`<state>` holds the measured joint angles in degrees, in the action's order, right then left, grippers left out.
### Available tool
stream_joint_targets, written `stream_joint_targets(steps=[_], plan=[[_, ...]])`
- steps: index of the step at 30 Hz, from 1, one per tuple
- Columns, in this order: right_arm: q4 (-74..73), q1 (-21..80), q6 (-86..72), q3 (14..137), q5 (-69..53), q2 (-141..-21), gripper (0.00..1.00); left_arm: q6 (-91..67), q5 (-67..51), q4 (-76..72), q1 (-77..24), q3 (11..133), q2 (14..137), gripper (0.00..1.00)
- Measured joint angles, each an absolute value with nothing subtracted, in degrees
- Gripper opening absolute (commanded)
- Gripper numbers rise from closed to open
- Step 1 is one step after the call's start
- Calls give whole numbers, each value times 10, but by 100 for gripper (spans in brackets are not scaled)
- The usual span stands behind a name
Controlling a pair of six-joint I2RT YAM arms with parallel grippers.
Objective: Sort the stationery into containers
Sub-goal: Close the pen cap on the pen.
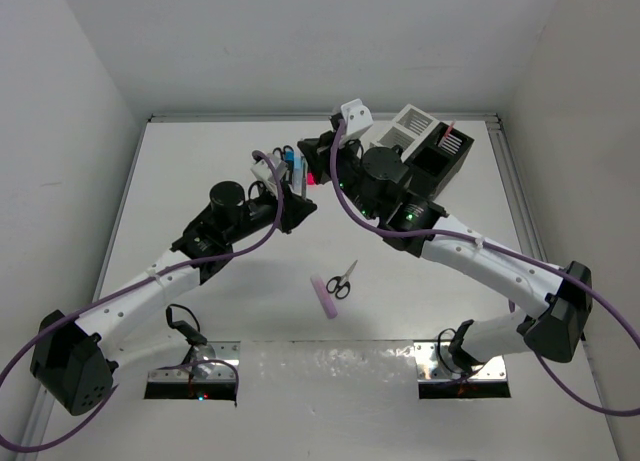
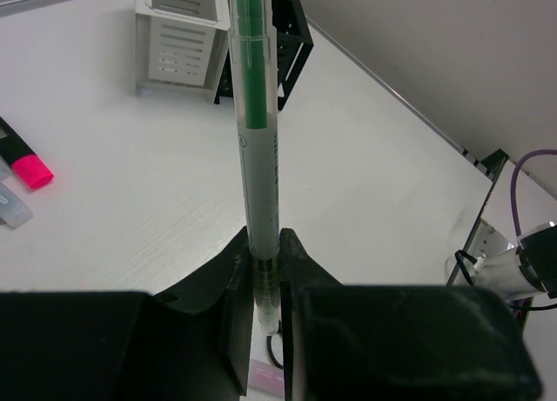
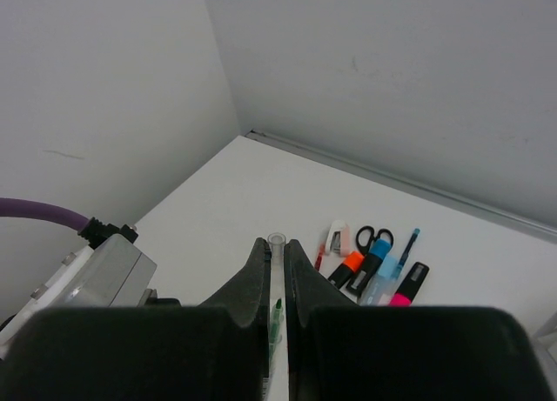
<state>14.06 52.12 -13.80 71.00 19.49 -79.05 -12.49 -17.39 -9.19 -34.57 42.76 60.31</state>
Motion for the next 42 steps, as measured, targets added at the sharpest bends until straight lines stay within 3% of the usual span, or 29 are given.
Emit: stream_joint_targets(steps=[26,42], plan=[[110,524,-157,698,195,-783,0,-119,-159,-89,-346,428,602,0],[283,524,-199,549,183,-728,0,-99,-208,-100,-326,418,603,0]])
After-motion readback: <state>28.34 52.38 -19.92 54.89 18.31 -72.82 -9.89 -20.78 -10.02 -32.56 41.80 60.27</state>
